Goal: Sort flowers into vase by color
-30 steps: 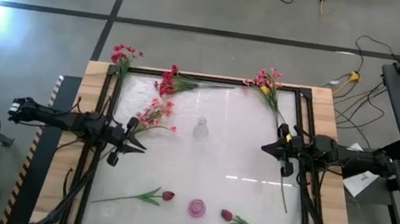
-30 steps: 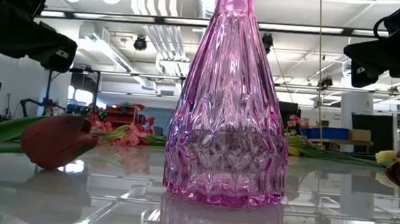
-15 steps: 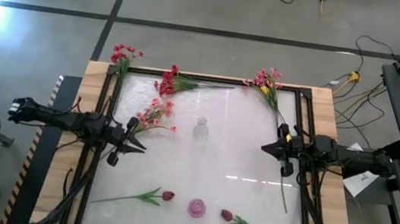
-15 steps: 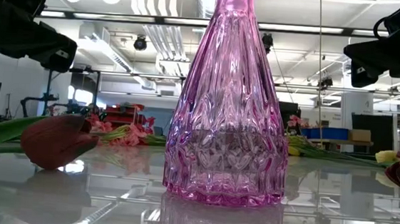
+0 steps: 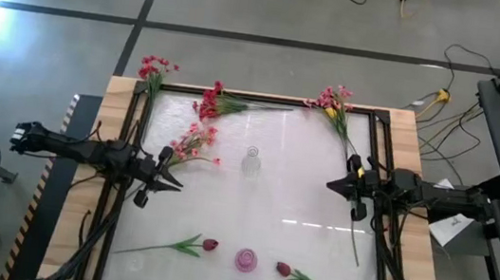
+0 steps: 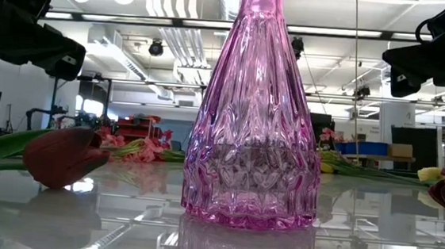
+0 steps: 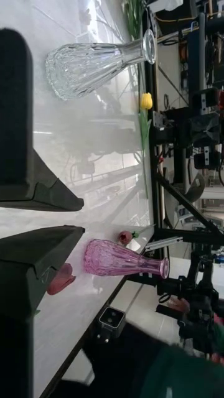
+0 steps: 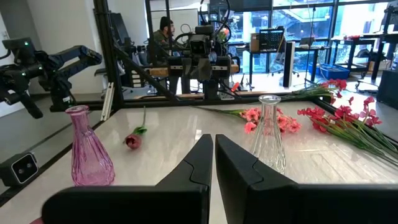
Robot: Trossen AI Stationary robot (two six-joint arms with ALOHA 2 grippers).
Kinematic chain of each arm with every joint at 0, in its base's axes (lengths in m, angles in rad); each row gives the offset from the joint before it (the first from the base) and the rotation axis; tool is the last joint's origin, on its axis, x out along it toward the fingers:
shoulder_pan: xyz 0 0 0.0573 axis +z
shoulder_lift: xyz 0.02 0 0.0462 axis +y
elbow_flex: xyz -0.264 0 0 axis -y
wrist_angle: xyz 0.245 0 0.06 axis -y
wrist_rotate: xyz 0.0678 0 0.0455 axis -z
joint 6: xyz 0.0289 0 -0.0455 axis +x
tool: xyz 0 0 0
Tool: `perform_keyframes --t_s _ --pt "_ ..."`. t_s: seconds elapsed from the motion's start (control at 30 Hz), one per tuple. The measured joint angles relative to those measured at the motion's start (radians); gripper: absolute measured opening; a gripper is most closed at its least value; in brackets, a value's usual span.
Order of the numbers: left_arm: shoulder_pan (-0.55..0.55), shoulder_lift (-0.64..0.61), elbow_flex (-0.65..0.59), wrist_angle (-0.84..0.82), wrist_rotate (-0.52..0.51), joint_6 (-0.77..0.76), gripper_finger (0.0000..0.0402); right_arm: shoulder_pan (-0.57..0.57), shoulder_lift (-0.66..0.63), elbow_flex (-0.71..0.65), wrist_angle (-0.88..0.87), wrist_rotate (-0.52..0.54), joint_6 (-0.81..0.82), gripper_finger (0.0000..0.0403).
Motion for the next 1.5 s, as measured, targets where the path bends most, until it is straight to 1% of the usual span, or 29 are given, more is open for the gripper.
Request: perform_keyframes --t_s 0.27,0.37,0.4,0.47,0.5,0.57,0.6,0.63,0.67,0.77,0.87,0.97,1.07,1.2,1.27,1.37,1.43,1.5 --pt "0.0 0.0 0.0 0.0 0.0 0.0 0.0036 0.0 0.0 0.0 0.035 0.001 0.02 0.0013" --pt "0.0 0.0 0.0 0.0 0.0 0.0 0.0036 0.0 0.0 0.0 0.097 0.008 0.179 0.0013" --pt "0.0 0.0 0.0 0.0 0.0 0.0 0.0036 0.0 0.0 0.0 0.121 0.037 0.248 0.0013" --pt "0.0 0.0 0.0 0.0 0.0 0.0 0.0036 0.0 0.0 0.0 0.149 0.142 0.421 0.0013" --pt "0.0 0.0 0.0 0.0 0.0 0.0 0.0036 0.0 0.0 0.0 0.153 0.214 0.521 0.0013" --pt "0.0 0.0 0.0 0.0 0.0 0.0 0.0036 0.0 0.001 0.0 0.142 0.391 0.742 0.0013" --pt "0.0 0.0 0.0 0.0 0.0 0.0 0.0036 0.0 0.005 0.0 0.125 0.464 0.824 0.0013" --pt "0.0 0.0 0.0 0.0 0.0 0.0 0.0036 -0.001 0.012 0.0 0.112 0.508 0.875 0.0013" --pt "0.0 0.0 0.0 0.0 0.0 0.0 0.0036 -0.001 0.023 0.0 0.11 0.513 0.883 0.0013" --pt "0.0 0.0 0.0 0.0 0.0 0.0 0.0036 0.0 0.08 0.001 0.113 0.466 0.879 0.0013" --pt "0.0 0.0 0.0 0.0 0.0 0.0 0.0036 -0.001 0.169 0.039 0.05 0.469 0.91 0.0013" --pt "0.0 0.0 0.0 0.0 0.0 0.0 0.0036 -0.014 0.293 0.129 -0.037 0.471 0.922 0.0013" --pt "0.0 0.0 0.0 0.0 0.0 0.0 0.0036 -0.042 0.435 0.254 -0.205 0.471 0.922 0.0013" --pt "0.0 0.0 0.0 0.0 0.0 0.0 0.0036 -0.116 0.636 0.433 -0.512 0.462 0.993 0.0013" --pt "0.0 0.0 0.0 0.0 0.0 0.0 0.0036 -0.163 0.725 0.509 -0.614 0.428 1.028 0.0013" --pt "0.0 0.0 0.0 0.0 0.0 0.0 0.0036 -0.24 0.844 0.588 -0.665 0.348 0.986 0.0021" --pt "0.0 0.0 0.0 0.0 0.0 0.0 0.0036 -0.291 0.909 0.631 -0.668 0.315 0.953 0.0038" --pt "0.0 0.0 0.0 0.0 0.0 0.0 0.0036 -0.345 0.971 0.667 -0.665 0.308 0.936 0.0067"
